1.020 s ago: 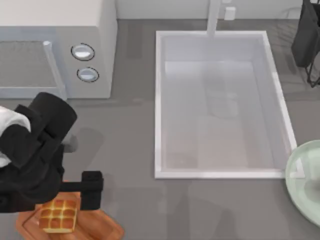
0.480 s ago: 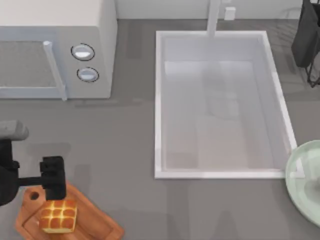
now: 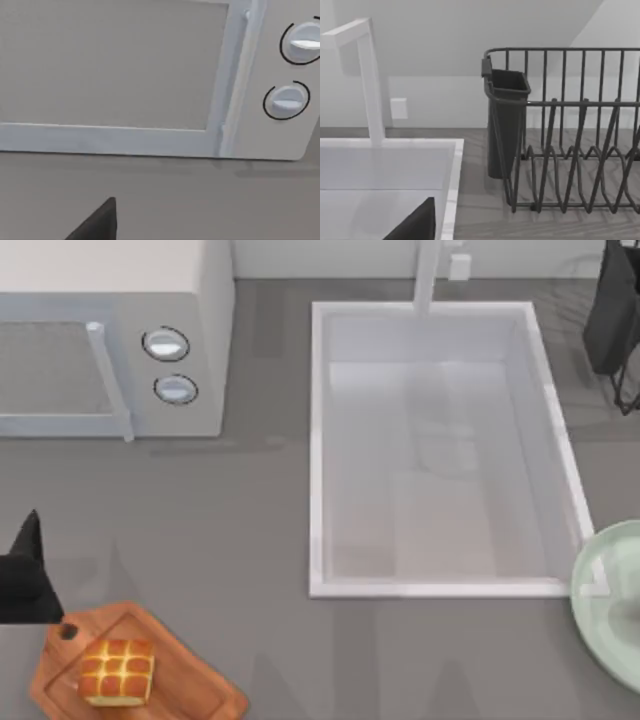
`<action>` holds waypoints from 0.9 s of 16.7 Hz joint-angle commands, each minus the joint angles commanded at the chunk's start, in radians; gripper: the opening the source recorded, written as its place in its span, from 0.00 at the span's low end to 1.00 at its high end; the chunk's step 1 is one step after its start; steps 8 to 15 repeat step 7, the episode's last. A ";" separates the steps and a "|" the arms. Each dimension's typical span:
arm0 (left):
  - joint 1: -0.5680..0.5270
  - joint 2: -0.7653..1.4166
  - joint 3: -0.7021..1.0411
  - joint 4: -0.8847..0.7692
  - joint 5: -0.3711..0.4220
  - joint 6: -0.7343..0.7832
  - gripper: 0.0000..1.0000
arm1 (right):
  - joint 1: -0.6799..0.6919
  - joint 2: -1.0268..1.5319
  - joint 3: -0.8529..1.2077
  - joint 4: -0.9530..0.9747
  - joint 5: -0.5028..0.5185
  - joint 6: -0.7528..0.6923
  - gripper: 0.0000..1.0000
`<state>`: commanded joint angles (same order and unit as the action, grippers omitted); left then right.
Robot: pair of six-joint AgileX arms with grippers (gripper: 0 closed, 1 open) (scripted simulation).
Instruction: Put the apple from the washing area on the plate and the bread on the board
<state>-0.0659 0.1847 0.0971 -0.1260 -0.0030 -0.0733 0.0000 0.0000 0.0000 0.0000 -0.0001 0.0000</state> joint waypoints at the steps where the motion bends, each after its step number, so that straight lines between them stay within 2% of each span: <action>1: 0.019 -0.057 -0.029 0.036 0.001 0.021 1.00 | 0.000 0.000 0.000 0.000 0.000 0.000 1.00; 5: 0.064 -0.180 -0.095 0.123 0.003 0.071 1.00 | 0.000 0.000 0.000 0.000 0.000 0.000 1.00; 15: 0.066 -0.185 -0.097 0.126 0.003 0.073 1.00 | 0.000 0.000 0.000 0.000 0.000 0.000 1.00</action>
